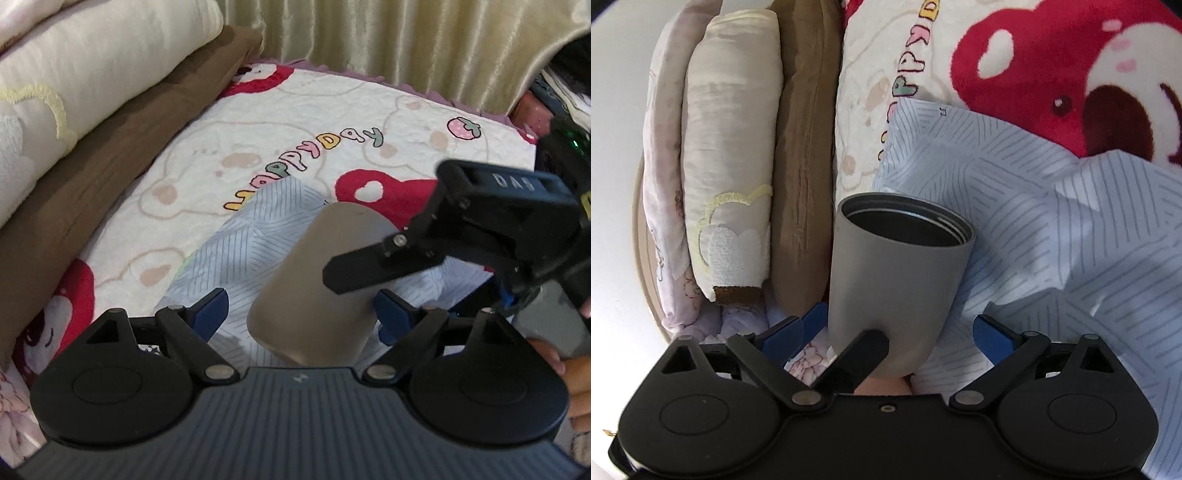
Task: Flip cup upright
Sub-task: 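Close the right gripper around the tumbler's closed base end, then lift and rotate the tumbler with the right gripper until its opening faces up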
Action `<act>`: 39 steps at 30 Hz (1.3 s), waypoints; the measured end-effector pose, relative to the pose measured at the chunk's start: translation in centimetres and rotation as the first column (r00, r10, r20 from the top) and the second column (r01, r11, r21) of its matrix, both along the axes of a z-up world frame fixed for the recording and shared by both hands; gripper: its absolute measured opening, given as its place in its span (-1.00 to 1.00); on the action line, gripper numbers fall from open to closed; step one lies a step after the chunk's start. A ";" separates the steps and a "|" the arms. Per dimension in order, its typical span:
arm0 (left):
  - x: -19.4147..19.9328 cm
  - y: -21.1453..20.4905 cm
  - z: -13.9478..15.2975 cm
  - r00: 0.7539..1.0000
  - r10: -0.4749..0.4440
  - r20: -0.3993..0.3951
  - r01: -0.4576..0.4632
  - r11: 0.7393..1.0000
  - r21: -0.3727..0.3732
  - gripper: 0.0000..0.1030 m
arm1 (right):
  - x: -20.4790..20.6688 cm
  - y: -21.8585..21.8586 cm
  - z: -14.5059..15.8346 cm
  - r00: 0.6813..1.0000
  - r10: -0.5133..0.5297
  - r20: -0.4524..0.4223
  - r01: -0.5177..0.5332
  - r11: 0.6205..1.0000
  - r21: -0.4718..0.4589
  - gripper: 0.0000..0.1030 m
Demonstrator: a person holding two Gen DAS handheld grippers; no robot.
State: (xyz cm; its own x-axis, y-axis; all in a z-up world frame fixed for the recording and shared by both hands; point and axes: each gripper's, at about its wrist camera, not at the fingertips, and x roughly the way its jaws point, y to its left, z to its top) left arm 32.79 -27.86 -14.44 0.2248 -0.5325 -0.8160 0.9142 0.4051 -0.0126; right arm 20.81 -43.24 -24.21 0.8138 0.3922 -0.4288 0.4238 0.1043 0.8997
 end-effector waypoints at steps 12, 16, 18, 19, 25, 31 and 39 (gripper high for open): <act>0.4 -0.3 -0.9 0.995 -0.024 -0.098 0.022 0.999 -0.024 0.56 | -0.1 -0.4 -0.2 1.000 -0.021 -0.003 0.020 0.999 -0.036 0.80; 0.5 0.3 -0.3 0.986 -0.016 -0.165 0.007 0.998 -0.057 0.34 | 0.1 -0.2 -0.1 1.000 -0.008 -0.012 0.007 0.998 -0.064 0.73; 0.1 0.3 -0.1 0.988 -0.019 -0.156 0.012 0.999 -0.050 0.32 | 0.0 -0.2 -0.3 1.000 -0.009 -0.019 0.009 0.999 -0.036 0.69; -0.1 0.2 -0.2 0.989 -0.020 -0.148 0.014 0.999 -0.041 0.32 | 0.0 -0.2 -0.3 1.000 -0.008 -0.024 0.007 0.999 -0.042 0.69; -0.3 -0.1 -0.2 0.989 0.024 -0.144 -0.030 0.999 -0.038 0.34 | 0.4 -0.4 -0.1 0.999 0.035 -0.020 -0.037 0.996 -0.081 0.67; -1.2 0.4 0.0 0.986 0.084 -0.141 -0.089 0.996 -0.026 0.33 | 1.2 0.0 0.8 0.989 0.148 -0.018 -0.149 0.969 -0.197 0.65; -3.0 2.6 0.2 0.976 0.143 -0.166 -0.151 0.988 -0.032 0.33 | 1.2 0.7 1.7 0.956 0.291 -0.044 -0.292 0.920 -0.263 0.65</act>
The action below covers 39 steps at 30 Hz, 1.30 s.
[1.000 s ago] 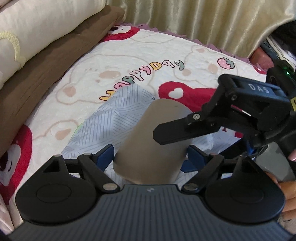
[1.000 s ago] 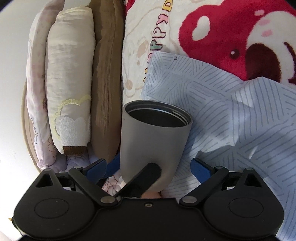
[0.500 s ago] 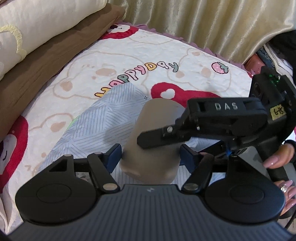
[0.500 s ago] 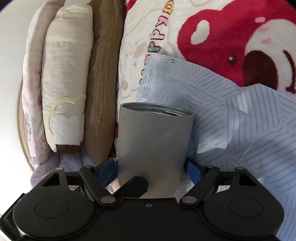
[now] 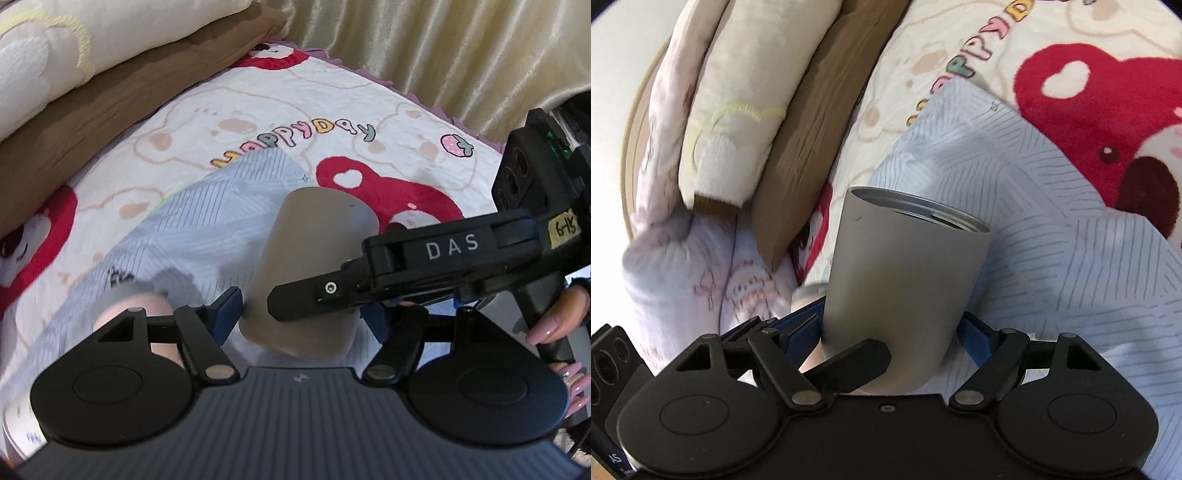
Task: Flip cup upright
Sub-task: 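Lift and rotate the tumbler with the right gripper until its opening faces up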
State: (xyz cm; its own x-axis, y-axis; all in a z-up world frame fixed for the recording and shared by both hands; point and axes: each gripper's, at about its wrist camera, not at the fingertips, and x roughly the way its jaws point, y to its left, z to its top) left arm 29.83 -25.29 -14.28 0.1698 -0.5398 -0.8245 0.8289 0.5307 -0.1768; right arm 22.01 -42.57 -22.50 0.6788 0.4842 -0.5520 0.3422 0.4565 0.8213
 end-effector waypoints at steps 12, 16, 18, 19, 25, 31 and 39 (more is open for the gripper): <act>-4.0 3.8 0.0 0.998 0.051 -0.039 -0.052 0.999 -0.010 0.32 | -2.1 2.9 1.3 0.987 0.156 -0.044 -0.160 0.983 -0.086 0.65; -5.9 6.4 0.0 0.996 0.080 -0.047 -0.081 0.997 -0.016 0.33 | -3.0 5.2 2.0 0.971 0.234 -0.052 -0.239 0.961 -0.137 0.65; -7.0 7.7 0.1 0.995 0.096 -0.040 -0.097 0.995 -0.018 0.32 | -3.5 6.5 2.4 0.956 0.291 -0.049 -0.295 0.937 -0.186 0.65; -7.4 8.4 0.1 0.993 0.112 -0.043 -0.113 0.993 -0.019 0.32 | -3.7 7.2 2.6 0.945 0.322 -0.049 -0.325 0.923 -0.204 0.65; -10.0 12.8 0.0 0.979 0.187 -0.077 -0.191 0.980 -0.057 0.28 | -5.0 10.6 3.6 0.900 0.434 -0.050 -0.429 0.856 -0.288 0.64; -12.9 15.7 0.1 0.973 0.226 -0.037 -0.229 0.970 -0.087 0.28 | -6.8 13.7 4.6 0.862 0.505 -0.038 -0.484 0.801 -0.352 0.64; -15.8 17.5 -0.2 0.968 0.245 0.058 -0.239 0.966 -0.097 0.28 | -8.4 16.1 4.6 0.842 0.539 -0.009 -0.498 0.772 -0.395 0.64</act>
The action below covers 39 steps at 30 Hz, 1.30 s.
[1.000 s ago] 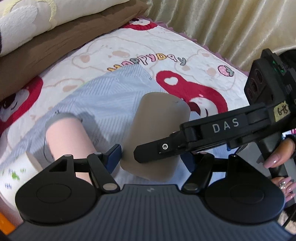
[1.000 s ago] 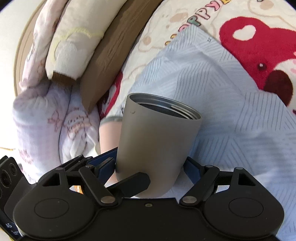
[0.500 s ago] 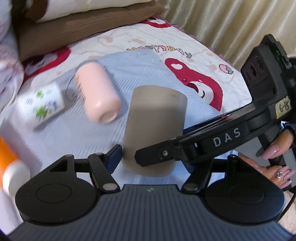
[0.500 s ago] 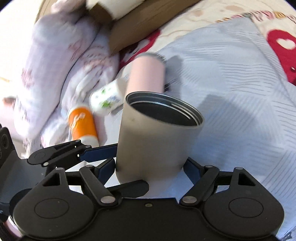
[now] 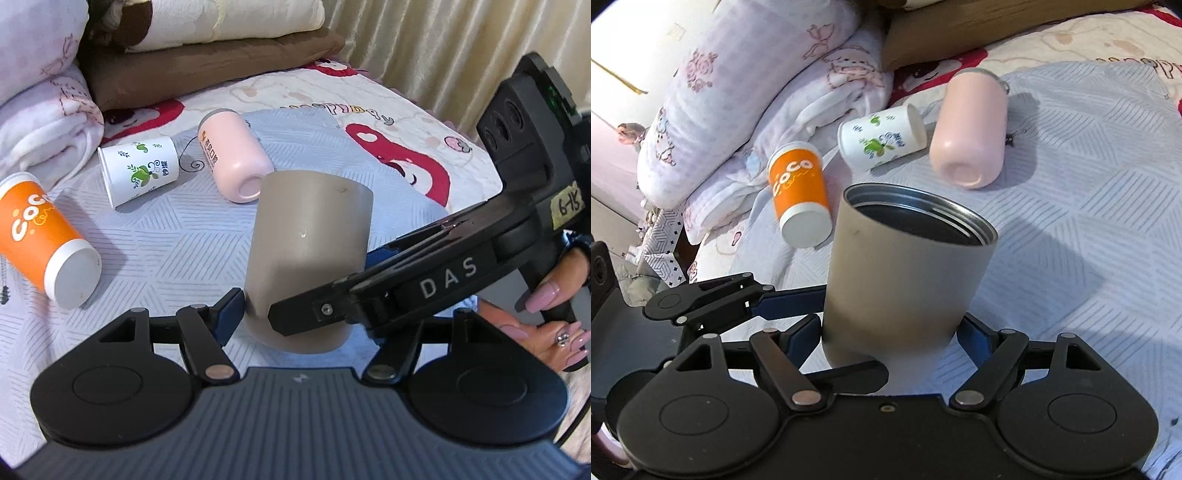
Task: Flip cup upright
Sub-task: 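Lift and rotate the tumbler with the right gripper until its opening faces up, then lower the upright tumbler onto the cloth and open the right gripper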
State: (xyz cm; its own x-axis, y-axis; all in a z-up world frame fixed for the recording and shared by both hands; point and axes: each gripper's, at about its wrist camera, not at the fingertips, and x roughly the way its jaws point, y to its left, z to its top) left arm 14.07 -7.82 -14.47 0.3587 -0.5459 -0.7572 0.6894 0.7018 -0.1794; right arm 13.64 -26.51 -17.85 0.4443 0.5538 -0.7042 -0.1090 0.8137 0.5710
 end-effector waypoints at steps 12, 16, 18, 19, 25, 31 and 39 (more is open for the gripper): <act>-1.3 1.7 -0.6 0.955 0.076 0.288 -0.080 0.997 0.000 0.30 | 0.2 3.5 1.3 0.946 0.075 0.314 -0.035 0.991 -0.130 0.63; -0.5 2.3 -1.5 0.962 0.092 0.257 -0.091 0.996 -0.016 0.29 | 1.3 4.2 1.0 0.929 0.117 0.352 -0.065 0.986 -0.156 0.61; -0.8 2.1 -1.9 0.957 0.072 0.280 -0.075 0.997 0.001 0.29 | 1.5 4.4 0.9 0.926 0.129 0.354 -0.072 0.983 -0.170 0.61; -0.9 2.0 -2.2 0.956 0.064 0.286 -0.069 0.998 0.008 0.29 | 1.5 4.5 0.9 0.924 0.140 0.357 -0.076 0.980 -0.186 0.61; -1.2 1.6 -3.4 0.947 0.052 0.317 -0.066 0.997 0.034 0.29 | 1.4 5.2 0.4 0.909 0.187 0.372 -0.091 0.961 -0.261 0.61; -1.2 1.8 -4.6 0.950 0.058 0.306 -0.075 0.996 0.046 0.28 | 1.6 6.4 -0.1 0.884 0.242 0.400 -0.101 0.934 -0.342 0.60; -2.4 1.7 -4.7 0.947 0.011 0.320 -0.041 0.995 0.087 0.29 | 1.0 6.9 0.1 0.875 0.277 0.397 -0.114 0.915 -0.387 0.60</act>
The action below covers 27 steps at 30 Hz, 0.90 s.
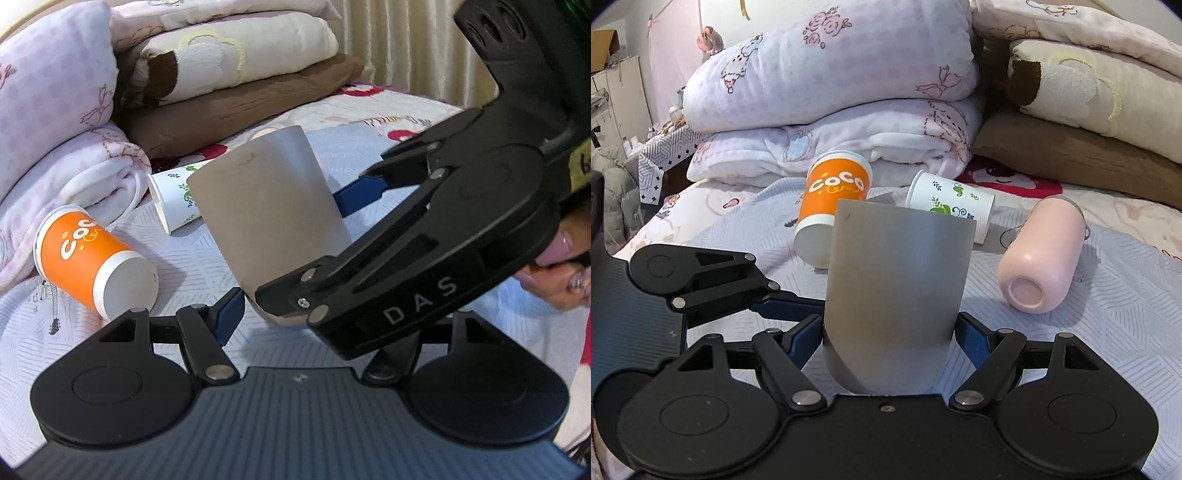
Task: Flip cup upright
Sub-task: 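Lower the upright tumbler onto the cloth and open the right gripper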
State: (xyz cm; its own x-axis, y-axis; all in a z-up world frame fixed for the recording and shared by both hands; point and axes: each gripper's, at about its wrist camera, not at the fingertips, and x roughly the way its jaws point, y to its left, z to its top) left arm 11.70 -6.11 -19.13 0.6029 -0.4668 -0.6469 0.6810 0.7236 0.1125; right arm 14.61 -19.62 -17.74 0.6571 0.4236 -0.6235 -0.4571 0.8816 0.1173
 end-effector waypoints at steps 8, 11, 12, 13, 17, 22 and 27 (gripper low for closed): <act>-0.2 0.3 0.7 0.996 -0.018 -0.087 0.018 1.000 0.000 0.31 | -0.6 -0.3 0.3 0.998 0.019 -0.054 -0.018 1.000 0.017 0.60; -0.8 0.2 0.8 0.997 -0.030 -0.073 0.033 0.999 0.037 0.31 | -1.0 0.0 0.1 0.999 0.017 -0.051 -0.017 1.000 0.001 0.60; -0.8 0.2 0.9 0.997 -0.026 -0.079 0.029 0.999 0.042 0.31 | -1.2 0.2 0.2 0.999 0.017 -0.049 -0.018 1.000 -0.009 0.60; -0.9 0.1 0.9 0.996 -0.021 -0.084 0.025 0.999 0.046 0.31 | -1.2 0.3 0.2 0.999 0.018 -0.048 -0.018 1.000 -0.016 0.60; -0.9 0.1 1.6 0.994 -0.008 -0.106 0.014 0.998 0.062 0.31 | -1.4 0.3 0.3 0.999 0.005 -0.054 -0.006 1.000 -0.015 0.61; -0.1 0.7 2.9 0.982 0.040 -0.183 -0.030 0.998 0.060 0.31 | -1.3 0.0 0.8 0.996 -0.014 -0.087 0.016 1.000 0.025 0.61; -0.2 2.0 4.3 0.967 0.087 -0.239 -0.077 0.996 0.051 0.30 | -2.2 -0.5 1.8 0.997 -0.028 -0.075 0.032 0.998 0.052 0.61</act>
